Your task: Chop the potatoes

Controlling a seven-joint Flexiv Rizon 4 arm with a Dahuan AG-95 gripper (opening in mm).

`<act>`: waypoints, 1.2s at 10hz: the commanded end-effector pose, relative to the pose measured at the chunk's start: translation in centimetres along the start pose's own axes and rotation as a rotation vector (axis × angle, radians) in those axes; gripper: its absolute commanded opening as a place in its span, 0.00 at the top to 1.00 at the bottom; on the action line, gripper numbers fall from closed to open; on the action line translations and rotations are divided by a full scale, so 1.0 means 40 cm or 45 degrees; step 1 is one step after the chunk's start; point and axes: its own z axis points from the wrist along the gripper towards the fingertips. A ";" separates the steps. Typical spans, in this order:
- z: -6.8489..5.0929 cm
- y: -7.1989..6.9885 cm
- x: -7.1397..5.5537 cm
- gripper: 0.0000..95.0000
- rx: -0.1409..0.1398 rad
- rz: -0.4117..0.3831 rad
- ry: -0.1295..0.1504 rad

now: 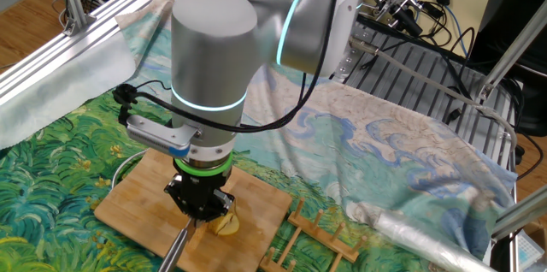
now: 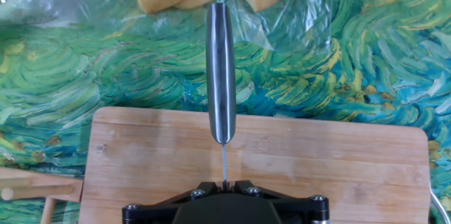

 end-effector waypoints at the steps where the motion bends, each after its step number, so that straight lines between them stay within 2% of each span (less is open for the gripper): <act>1: -0.016 -0.003 0.002 1.00 0.002 -0.004 0.000; 5: -0.049 -0.024 0.000 1.00 0.013 -0.034 0.004; 8: -0.035 -0.049 0.007 1.00 0.012 -0.056 -0.002; 12: -0.029 -0.046 0.009 1.00 0.010 -0.051 -0.002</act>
